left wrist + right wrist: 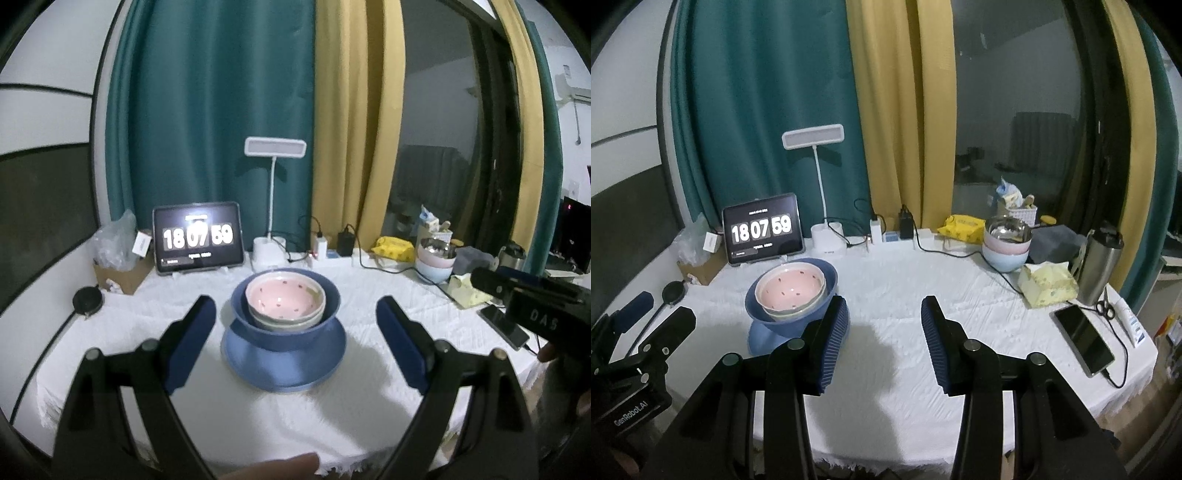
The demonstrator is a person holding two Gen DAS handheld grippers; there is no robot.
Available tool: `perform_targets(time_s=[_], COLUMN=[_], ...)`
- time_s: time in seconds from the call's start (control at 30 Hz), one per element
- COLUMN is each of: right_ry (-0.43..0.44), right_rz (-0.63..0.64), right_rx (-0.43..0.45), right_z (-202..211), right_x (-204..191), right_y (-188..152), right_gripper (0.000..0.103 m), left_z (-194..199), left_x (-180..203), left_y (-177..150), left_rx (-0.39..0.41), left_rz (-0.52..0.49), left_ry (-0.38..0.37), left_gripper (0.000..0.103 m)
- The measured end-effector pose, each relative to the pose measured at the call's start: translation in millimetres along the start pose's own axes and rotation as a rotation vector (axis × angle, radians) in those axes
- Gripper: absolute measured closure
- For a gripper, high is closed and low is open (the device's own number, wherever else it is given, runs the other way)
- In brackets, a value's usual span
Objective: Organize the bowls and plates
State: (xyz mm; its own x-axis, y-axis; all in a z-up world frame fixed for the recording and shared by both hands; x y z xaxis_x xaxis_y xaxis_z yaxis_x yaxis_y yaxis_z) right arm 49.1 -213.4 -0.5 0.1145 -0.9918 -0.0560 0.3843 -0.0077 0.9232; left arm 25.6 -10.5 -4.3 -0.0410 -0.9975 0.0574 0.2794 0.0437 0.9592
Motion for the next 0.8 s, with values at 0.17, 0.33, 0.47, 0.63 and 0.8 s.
perform_targets(time_s=[0.17,0.33,0.47,0.63,0.8], right_ry=[0.0,0.002,0.0,0.003,0.01], right_rz=[0.007,0.01,0.016,0.021,0.022], right_rx=[0.024,0.049,0.07,0.098,0.12], right_z=[8.2,16.9,23.1,32.6,40.9], right_x=[-2.4,-3.9,-5.0,-6.4,-9.1], right_y=[6.6,14.6,21.7,29.9,35.4], right_gripper=[0.058,0.058,0.058,0.057,0.05], left_z=[10.6,19.4,23.6,33.5,40.2], left_x=[5.3,7.9,9.7,10.8,10.8], left_y=[10.6,22.4,30.3,40.0,49.1], left_rx=[0.038,0.069,0.078,0.114,0.136], left_rz=[-0.017,-0.029,-0.041,-0.04,-0.034], left_ry=[-0.007,-0.011,-0.013,-0.019,-0.018], left_gripper=[0.013,0.013,0.013,0.013,0.013])
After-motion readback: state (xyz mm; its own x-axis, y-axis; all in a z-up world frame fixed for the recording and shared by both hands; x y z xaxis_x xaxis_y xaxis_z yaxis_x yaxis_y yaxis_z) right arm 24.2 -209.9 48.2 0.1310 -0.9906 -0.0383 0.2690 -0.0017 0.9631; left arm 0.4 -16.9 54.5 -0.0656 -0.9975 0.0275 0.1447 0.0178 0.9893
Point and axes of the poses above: each gripper's, at about its wrist camera, not at the fingertips, and z roughly against the way its jaws point, x to its right, y to its top, the point moved 4 cm from there along -z, roughly the way its jaws point, and after that the axes turned 5 degrees about x, right-handed, at the moved point
